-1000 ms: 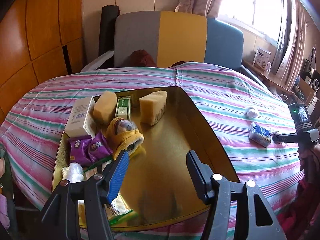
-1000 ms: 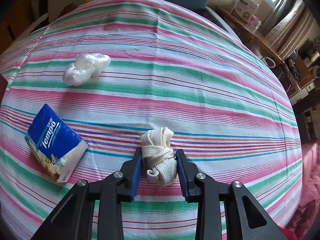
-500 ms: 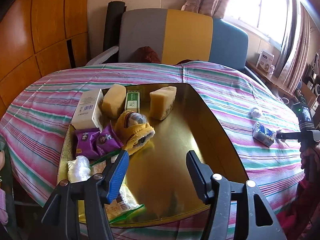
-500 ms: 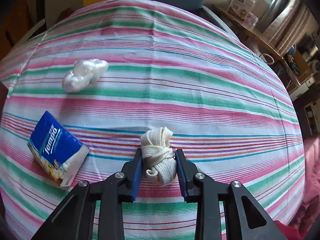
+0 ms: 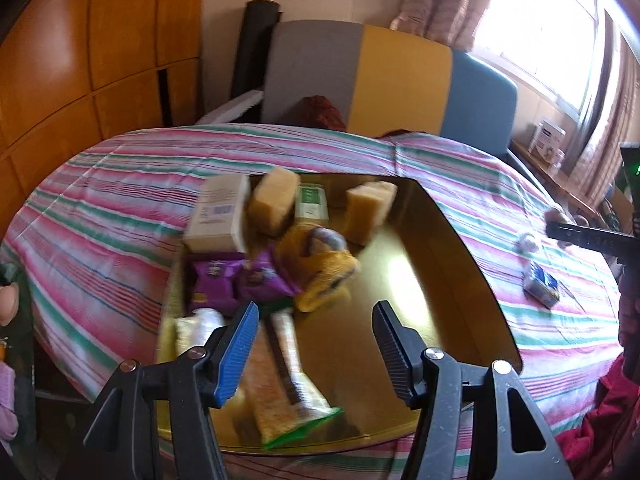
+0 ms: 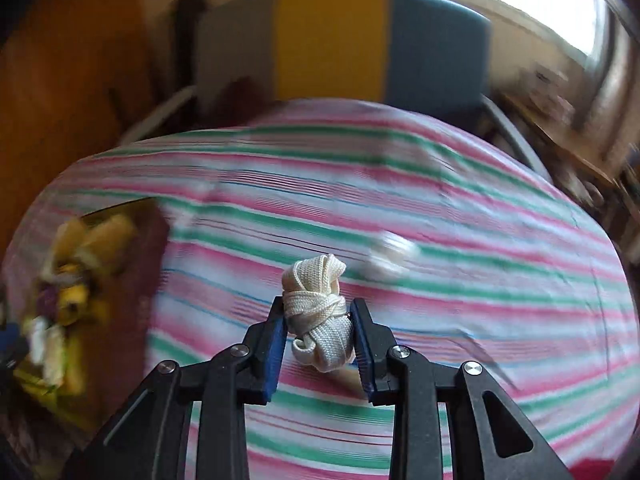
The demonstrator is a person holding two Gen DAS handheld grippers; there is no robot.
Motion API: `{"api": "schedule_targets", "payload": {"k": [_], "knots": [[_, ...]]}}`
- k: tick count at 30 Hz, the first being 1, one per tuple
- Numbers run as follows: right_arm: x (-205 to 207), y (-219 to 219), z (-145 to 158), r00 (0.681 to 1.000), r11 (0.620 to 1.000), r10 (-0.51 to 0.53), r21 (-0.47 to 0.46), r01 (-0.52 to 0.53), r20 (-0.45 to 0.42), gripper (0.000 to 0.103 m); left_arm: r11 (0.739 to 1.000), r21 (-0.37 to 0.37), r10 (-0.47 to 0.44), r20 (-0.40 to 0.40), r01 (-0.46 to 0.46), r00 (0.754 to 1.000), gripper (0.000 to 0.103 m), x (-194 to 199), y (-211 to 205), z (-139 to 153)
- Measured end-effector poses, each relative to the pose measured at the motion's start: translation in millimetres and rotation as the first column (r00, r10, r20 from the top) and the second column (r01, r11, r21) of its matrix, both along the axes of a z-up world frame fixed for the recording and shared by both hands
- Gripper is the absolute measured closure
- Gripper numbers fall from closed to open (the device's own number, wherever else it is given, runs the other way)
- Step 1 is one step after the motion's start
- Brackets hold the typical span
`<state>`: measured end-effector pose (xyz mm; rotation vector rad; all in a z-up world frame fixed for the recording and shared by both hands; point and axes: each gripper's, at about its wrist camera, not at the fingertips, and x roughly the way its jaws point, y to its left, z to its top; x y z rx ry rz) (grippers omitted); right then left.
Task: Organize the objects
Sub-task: 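Carry the white rope bundle over the tray and open the right tool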
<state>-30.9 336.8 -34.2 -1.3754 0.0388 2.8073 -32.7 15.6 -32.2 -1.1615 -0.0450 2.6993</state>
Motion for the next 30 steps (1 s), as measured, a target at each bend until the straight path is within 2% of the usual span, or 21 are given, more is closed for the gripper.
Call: {"api": "schedule_targets", "payload": {"k": [3, 6, 11, 13, 16, 18, 19, 21, 28, 30], "knots": [[-9.1, -73.1, 11.1, 0.984, 0.984, 0.180, 0.006, -0.180, -0.012, 0.071, 1.000, 0.011, 0.025, 0.001, -0.025, 1.000, 0.044, -1.7, -14.3, 1.1], [-21.5, -134.5, 4.2, 0.949, 0.948, 0.315, 0.026, -0.316, 0.033, 0.071, 0.999, 0.020, 0.046, 0.003, -0.046, 0.999, 0.044, -3.4, -23.8, 1.2], [-59.7, -197.6, -37.9, 0.899, 0.909, 0.404, 0.031, -0.415, 0.168, 0.071, 0.998, 0.033, 0.057, 0.019, -0.057, 0.998, 0.044, -6.6, -29.5, -2.8], [-73.5, -212.5, -55.0, 0.893, 0.908, 0.400, 0.042, -0.417, 0.206, 0.071, 0.998, 0.033, 0.059, 0.029, -0.060, 0.998, 0.044, -8.2, -30.4, -5.4], [-90.9, -222.0, -72.4, 0.895, 0.917, 0.384, 0.026, -0.399, 0.227, 0.067, 0.997, 0.034, 0.061, 0.044, -0.063, 0.997, 0.044, -9.4, -31.4, -9.2], [-94.8, -221.0, -74.1, 0.900, 0.921, 0.381, 0.006, -0.391, 0.212, 0.059, 0.998, 0.034, 0.060, 0.044, -0.062, 0.997, 0.044, -9.6, -31.0, -9.8], [-93.7, -218.9, -72.0, 0.902, 0.921, 0.384, -0.005, -0.390, 0.198, 0.057, 0.998, 0.035, 0.059, 0.044, -0.061, 0.997, 0.044, -9.8, -30.6, -9.8], [-89.0, -215.3, -66.2, 0.903, 0.918, 0.393, -0.023, -0.395, 0.170, 0.044, 0.998, 0.034, 0.056, 0.043, -0.058, 0.998, 0.044, -9.4, -29.1, -10.0], [-57.7, -188.3, -32.5, 0.914, 0.917, 0.400, -0.033, -0.398, 0.070, 0.034, 0.999, 0.023, 0.034, 0.025, -0.035, 0.999, 0.044, -4.0, -20.5, -5.3], [-48.0, -172.2, -21.2, 0.921, 0.922, 0.387, -0.020, -0.386, 0.040, 0.028, 1.000, 0.019, 0.021, 0.015, -0.022, 1.000, 0.044, -1.3, -16.4, -2.3]]}}
